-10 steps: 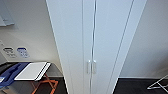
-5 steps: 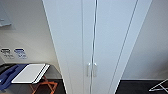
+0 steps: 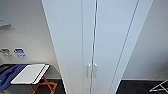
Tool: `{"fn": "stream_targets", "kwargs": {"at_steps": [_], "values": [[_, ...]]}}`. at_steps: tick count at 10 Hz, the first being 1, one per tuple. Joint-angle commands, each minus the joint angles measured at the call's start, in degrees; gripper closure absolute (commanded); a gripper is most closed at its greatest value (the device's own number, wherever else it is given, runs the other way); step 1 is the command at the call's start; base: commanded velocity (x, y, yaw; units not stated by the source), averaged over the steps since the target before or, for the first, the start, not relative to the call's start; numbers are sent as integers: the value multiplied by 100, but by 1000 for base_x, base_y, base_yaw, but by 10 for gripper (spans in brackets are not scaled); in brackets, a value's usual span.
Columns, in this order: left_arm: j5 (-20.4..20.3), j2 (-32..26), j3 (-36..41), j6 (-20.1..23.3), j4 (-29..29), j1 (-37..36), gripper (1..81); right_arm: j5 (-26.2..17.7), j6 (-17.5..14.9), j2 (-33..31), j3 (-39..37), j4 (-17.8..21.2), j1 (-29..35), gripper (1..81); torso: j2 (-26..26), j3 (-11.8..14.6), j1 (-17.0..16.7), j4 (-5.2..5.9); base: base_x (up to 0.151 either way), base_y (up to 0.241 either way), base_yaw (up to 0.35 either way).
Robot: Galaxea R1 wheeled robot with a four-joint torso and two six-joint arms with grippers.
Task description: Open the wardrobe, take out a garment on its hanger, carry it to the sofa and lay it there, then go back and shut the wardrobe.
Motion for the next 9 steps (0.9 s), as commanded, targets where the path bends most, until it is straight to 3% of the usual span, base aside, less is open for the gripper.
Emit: {"fn": "stream_targets", "kwargs": {"at_steps": [1, 9], "values": [[287, -226, 224, -29, 48, -97, 10, -298, -13, -270, 387, -1, 193, 10, 0, 0, 0, 0, 0, 0, 0], [304, -2854, 3968, -29, 57, -1125, 10, -316, 13, -3065, 4975, -71, 1660, 10, 2, 0, 2, 0, 0, 0, 0]]}}
